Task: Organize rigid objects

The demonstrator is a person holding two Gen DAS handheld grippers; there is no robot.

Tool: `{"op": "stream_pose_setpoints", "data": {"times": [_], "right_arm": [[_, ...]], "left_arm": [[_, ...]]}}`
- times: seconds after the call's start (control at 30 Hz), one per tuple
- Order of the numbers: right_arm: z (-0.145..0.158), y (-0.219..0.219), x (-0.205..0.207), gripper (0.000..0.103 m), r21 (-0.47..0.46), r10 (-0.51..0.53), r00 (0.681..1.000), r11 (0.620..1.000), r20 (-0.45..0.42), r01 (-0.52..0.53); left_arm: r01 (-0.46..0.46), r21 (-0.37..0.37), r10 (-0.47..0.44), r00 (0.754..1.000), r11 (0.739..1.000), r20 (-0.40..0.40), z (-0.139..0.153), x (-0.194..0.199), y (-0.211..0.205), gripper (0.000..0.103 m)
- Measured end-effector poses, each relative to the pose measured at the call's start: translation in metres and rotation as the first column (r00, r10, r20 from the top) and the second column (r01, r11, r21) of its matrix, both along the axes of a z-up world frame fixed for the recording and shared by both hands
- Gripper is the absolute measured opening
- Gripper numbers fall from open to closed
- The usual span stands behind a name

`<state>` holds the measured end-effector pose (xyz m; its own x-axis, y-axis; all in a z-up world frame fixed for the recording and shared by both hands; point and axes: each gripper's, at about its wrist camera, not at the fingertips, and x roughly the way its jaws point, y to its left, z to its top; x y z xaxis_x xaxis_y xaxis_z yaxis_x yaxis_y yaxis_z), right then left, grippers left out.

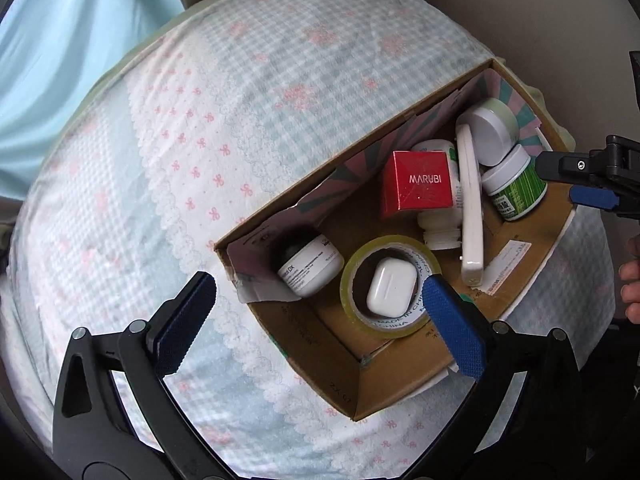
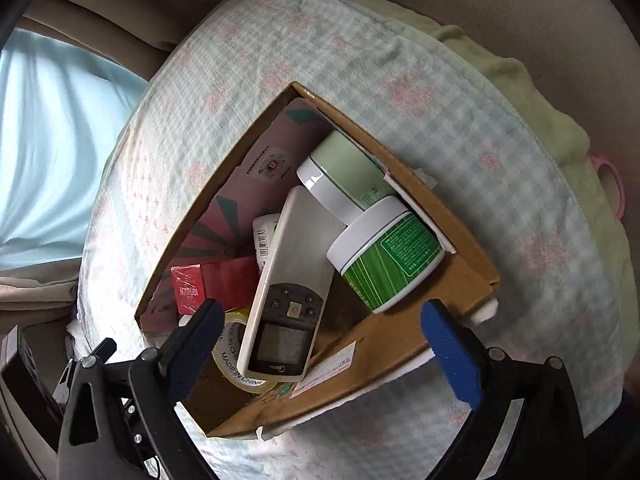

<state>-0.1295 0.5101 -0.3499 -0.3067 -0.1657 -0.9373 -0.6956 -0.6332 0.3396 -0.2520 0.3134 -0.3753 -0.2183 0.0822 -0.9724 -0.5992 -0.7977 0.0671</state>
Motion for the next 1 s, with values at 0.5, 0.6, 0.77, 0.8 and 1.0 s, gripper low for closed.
{"op": "stream_pose_setpoints", "data": {"times": [0.5,0.6,0.77,0.8,1.0], "right_arm": [[0.062,-0.035,0.027,0.098,0.068,0.012,0.999,0.998,-0.049,-0.008],[0.082,-0.05,0.04,0.098,0.077,0.02,0.998,0.997,-0.06,-0.015],[0.133,-0.091,0.052,0.098,0.174,0.112,0.991,0.98,-0.075,-0.098],[0.146,-0.102,0.053,0.098,0.201,0.141,0.986,0.972,-0.084,-0.122],[0.245,-0.179,0.057,0.098,0.441,0.37,0.913,0.858,-0.175,-0.263]], "left_arm": [[0.018,0.074,-0.012,0.997,0.997,-0.079,0.062,0.039,-0.032,0.103],[0.009,0.1,0.001,0.995,0.995,-0.105,0.084,0.05,-0.05,0.103],[-0.051,0.165,0.078,0.984,0.985,-0.161,0.144,0.075,-0.098,0.103],[-0.072,0.185,0.106,0.978,0.98,-0.18,0.161,0.081,-0.111,0.103],[-0.191,0.3,0.294,0.89,0.934,-0.348,0.265,0.123,-0.194,0.103]]}}
